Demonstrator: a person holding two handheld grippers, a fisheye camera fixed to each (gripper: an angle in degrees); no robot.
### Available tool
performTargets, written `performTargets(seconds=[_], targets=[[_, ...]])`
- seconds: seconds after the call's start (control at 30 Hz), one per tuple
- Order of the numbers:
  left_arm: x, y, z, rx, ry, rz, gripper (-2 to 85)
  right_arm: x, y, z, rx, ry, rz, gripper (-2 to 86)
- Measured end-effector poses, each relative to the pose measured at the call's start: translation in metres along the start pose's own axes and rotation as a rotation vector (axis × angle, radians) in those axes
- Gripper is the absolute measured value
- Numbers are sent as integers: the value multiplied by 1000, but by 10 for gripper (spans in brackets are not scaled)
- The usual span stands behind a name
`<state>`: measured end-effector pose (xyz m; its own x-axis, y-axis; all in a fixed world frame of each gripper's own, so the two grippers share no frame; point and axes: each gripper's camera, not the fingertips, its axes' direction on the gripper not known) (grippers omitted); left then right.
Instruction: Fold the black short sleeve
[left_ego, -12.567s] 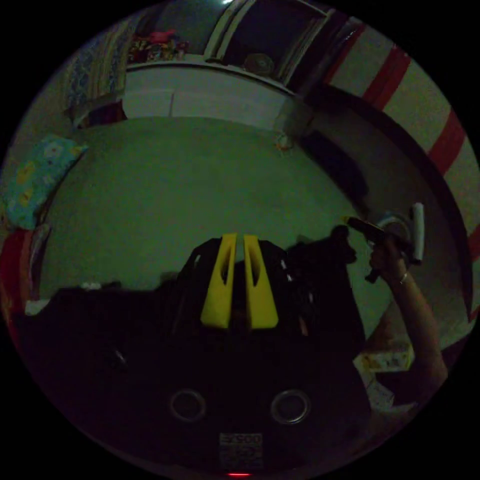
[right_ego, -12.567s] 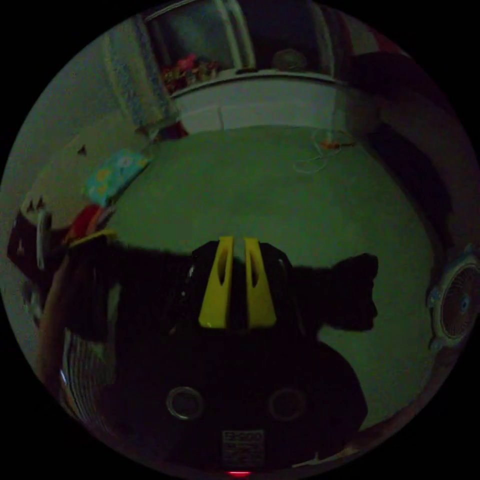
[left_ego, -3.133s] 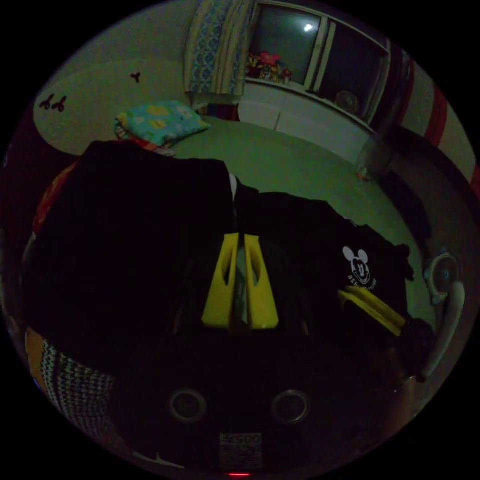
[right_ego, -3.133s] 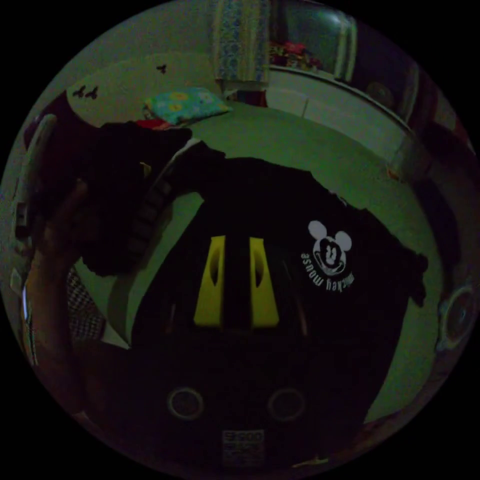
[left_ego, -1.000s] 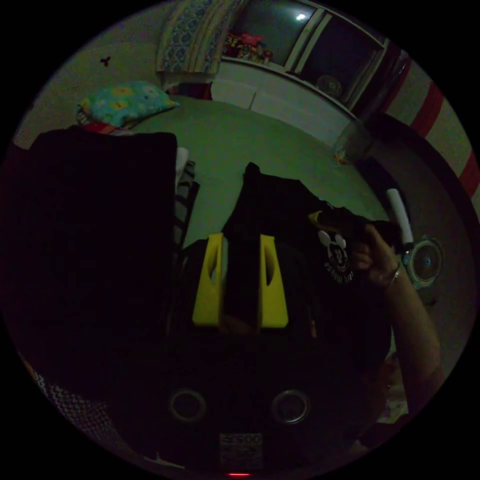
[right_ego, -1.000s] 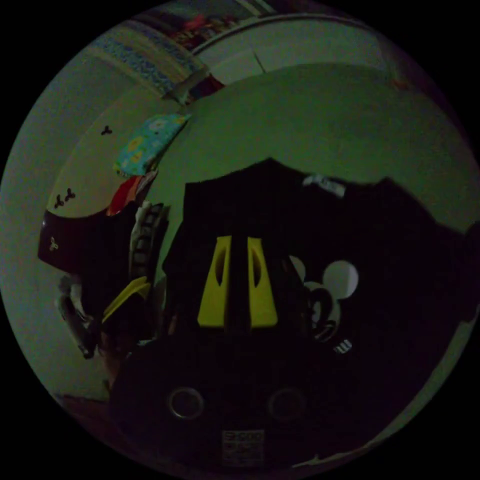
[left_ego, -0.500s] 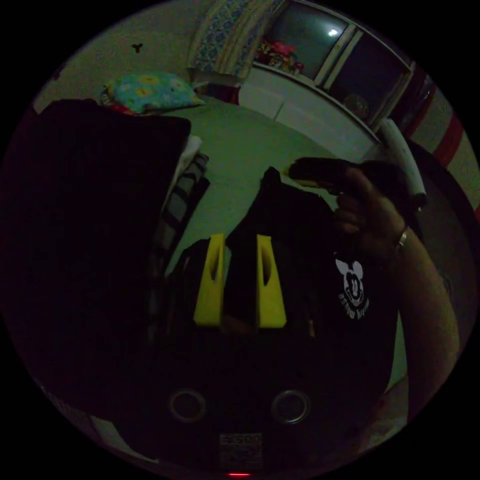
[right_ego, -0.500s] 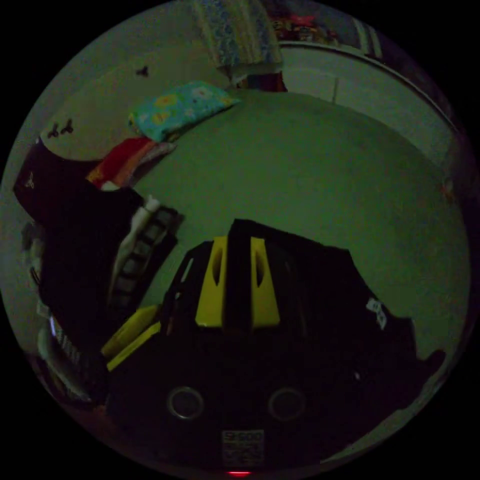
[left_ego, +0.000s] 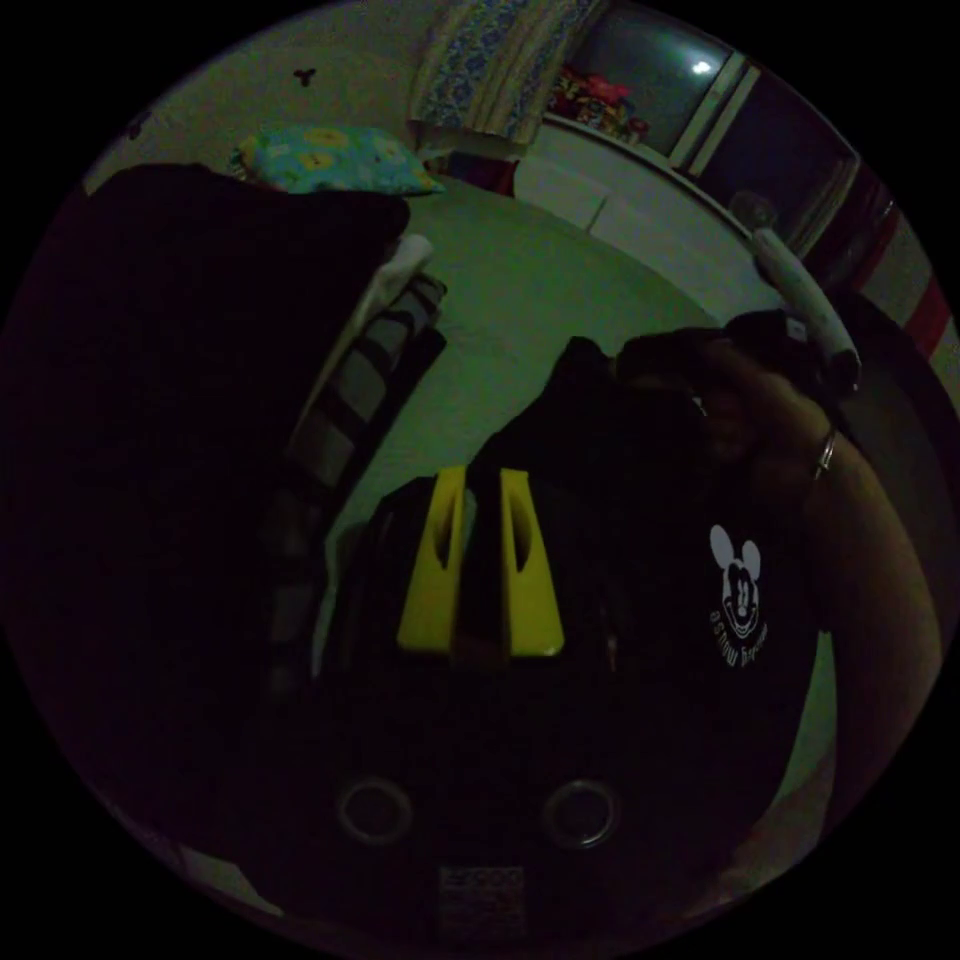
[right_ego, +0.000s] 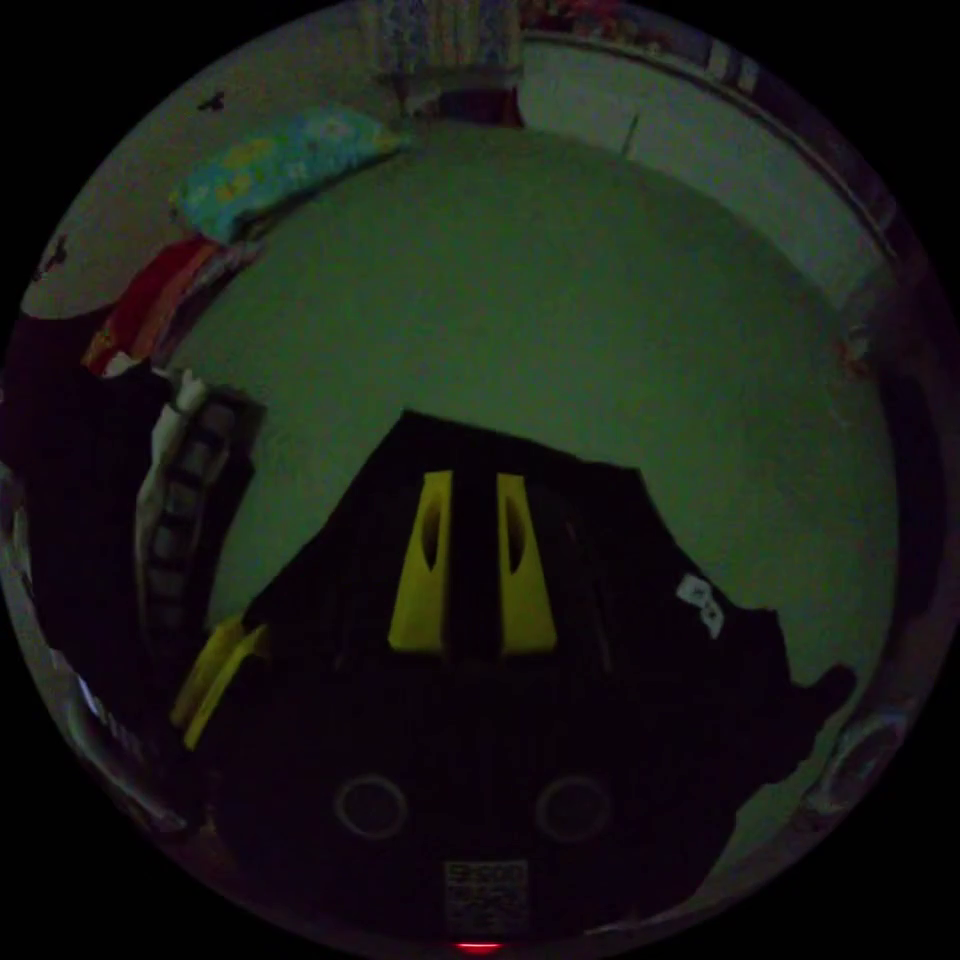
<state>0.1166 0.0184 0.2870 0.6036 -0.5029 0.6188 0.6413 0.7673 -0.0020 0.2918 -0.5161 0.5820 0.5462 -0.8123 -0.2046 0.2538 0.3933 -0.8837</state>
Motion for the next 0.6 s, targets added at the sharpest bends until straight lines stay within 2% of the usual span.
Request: performTargets(seconds=[0.1, 0.23, 0.3, 0.43, 0.5, 0.6], targets=[[16, 2, -13, -6, 3, -14, 67, 35, 44, -40, 150, -92, 36, 27], [51, 5, -36, 20, -41, 22, 54, 62, 114, -51, 45, -91, -152, 20], [70, 8, -45, 29, -65, 53, 59, 83, 141, -49, -26, -28, -132, 11], [116, 17, -66, 22, -21, 100, 67, 151, 215, -102, 131, -62, 97, -3], [140, 23, -78, 46, -29, 136, 70, 174, 255, -132, 203, -51, 71, 3], [184, 34, -94, 69, -20, 198, 72, 225, 324, -181, 271, 66, 33, 23]])
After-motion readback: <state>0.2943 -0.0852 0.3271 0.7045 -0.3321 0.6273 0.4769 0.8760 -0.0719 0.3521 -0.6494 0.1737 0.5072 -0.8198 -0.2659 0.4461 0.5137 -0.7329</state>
